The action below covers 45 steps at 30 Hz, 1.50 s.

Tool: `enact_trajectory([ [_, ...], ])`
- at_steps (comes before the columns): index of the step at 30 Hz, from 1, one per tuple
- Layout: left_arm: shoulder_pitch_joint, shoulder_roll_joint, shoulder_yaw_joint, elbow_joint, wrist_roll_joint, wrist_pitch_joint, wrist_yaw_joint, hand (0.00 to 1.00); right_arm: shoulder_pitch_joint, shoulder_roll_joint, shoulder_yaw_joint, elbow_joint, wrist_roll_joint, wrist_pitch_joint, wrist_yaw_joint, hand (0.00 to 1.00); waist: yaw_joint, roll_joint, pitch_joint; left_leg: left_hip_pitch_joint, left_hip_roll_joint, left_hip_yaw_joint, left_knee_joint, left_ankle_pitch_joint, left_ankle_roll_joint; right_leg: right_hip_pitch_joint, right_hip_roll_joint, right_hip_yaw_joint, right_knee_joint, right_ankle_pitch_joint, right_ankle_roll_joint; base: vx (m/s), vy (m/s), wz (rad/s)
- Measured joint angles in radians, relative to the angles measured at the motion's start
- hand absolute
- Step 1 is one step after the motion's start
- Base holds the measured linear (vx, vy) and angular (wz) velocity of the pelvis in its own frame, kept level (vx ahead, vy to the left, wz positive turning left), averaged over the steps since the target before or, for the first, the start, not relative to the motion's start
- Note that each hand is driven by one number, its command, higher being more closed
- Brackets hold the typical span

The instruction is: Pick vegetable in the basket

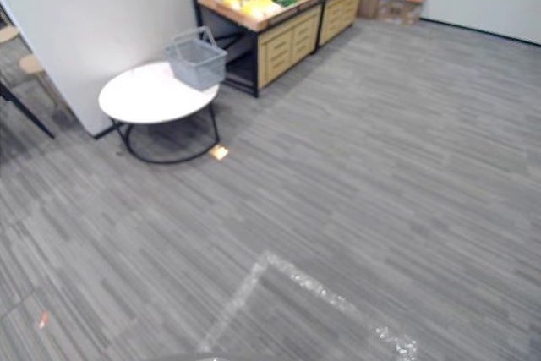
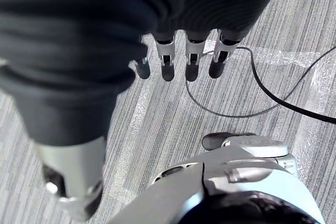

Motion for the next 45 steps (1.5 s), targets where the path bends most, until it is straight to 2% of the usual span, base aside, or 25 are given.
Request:
enact_trajectory([
  [16, -0.002, 0.008, -0.017, 0.002, 0.030, -0.015, -0.008, 0.00, -0.002, -0.004, 0.034, 0.008, 0.008, -0.018, -0.014, 0.00, -0.002, 0.001, -0.008, 0.005, 0.001, 0.045, 0.000, 0.000, -0.001, 0.004, 0.003, 0.019, -0.020, 0.017, -0.004, 0.02, -0.009, -0.04],
  [23, 0.001, 0.007, -0.024, -0.001, 0.067, -0.037, 0.021, 0.00, 0.002, -0.005, 0.048, 0.008, 0.042, -0.026, -0.015, 0.00, -0.002, -0.004, -0.008, 0.001, 0.001, 0.047, 0.000, 0.000, 0.000, 0.002, 0.002, 0.019, -0.020, 0.019, -0.001, -0.06, -0.017, -0.01],
  [28, 0.007, 0.006, -0.031, -0.001, 0.064, -0.076, 0.048, 0.00, 0.013, -0.007, 0.066, 0.007, 0.055, -0.046, -0.019, 0.00, 0.000, -0.007, -0.011, -0.004, 0.000, 0.044, -0.001, 0.001, 0.001, 0.001, 0.002, 0.015, -0.025, 0.019, -0.001, -0.02, -0.008, 0.01],
  [32, 0.009, 0.004, -0.028, -0.001, 0.043, -0.079, 0.050, 0.00, 0.014, -0.007, 0.066, 0.007, 0.063, -0.048, -0.019, 0.00, 0.000, -0.007, -0.011, -0.006, 0.000, 0.044, -0.001, 0.000, 0.001, 0.000, 0.002, 0.015, -0.029, 0.019, -0.001, 0.00, 0.000, 0.00],
  [36, 0.007, -0.001, -0.008, 0.000, -0.021, -0.064, 0.018, 0.00, 0.010, -0.009, 0.068, 0.007, 0.063, -0.048, -0.011, 0.00, 0.000, -0.007, -0.009, -0.017, 0.004, 0.052, -0.001, -0.002, -0.002, -0.023, 0.003, 0.022, -0.001, 0.013, -0.008, 0.00, -0.007, -0.05],
  [38, 0.002, -0.003, 0.015, -0.001, -0.062, -0.062, -0.011, 0.00, -0.005, -0.010, 0.068, 0.006, 0.063, -0.045, 0.005, 0.00, 0.000, -0.001, -0.005, -0.039, 0.011, 0.071, 0.000, -0.001, -0.003, -0.091, 0.003, 0.034, 0.083, -0.018, -0.020, -0.02, -0.020, -0.23],
  [41, 0.001, -0.004, 0.059, -0.001, -0.088, -0.059, -0.029, 0.00, -0.008, 0.000, 0.062, 0.000, 0.066, -0.045, 0.009, 0.00, -0.002, -0.018, 0.008, -0.045, 0.017, 0.085, 0.015, -0.012, -0.019, -0.136, 0.003, 0.047, 0.156, -0.055, -0.031, 0.04, -0.030, -0.15],
  [43, -0.002, -0.009, 0.112, -0.012, -0.102, -0.053, -0.032, 0.00, -0.007, 0.009, 0.057, -0.006, 0.085, -0.044, 0.011, 0.00, 0.001, -0.031, 0.021, -0.122, 0.045, 0.089, 0.214, -0.102, -0.048, -0.139, -0.001, 0.047, 0.176, -0.094, -0.043, 0.02, -0.076, -0.02],
  [44, -0.006, -0.022, 0.166, -0.031, -0.121, -0.045, -0.046, 0.00, -0.012, 0.008, 0.064, -0.021, 0.086, -0.043, 0.019, 0.00, 0.005, -0.036, 0.034, -0.234, 0.097, 0.114, 0.474, -0.158, -0.054, -0.135, 0.007, 0.041, 0.192, -0.108, -0.051, -0.01, -0.142, 0.03],
  [45, -0.004, -0.039, 0.202, -0.060, -0.141, -0.036, -0.054, 0.00, -0.010, 0.009, 0.078, -0.042, 0.086, -0.043, 0.026, 0.00, 0.007, -0.023, 0.053, -0.364, 0.163, 0.108, 0.758, -0.130, -0.027, -0.126, 0.019, 0.031, 0.213, -0.121, -0.064, 0.00, -0.119, 0.07],
])
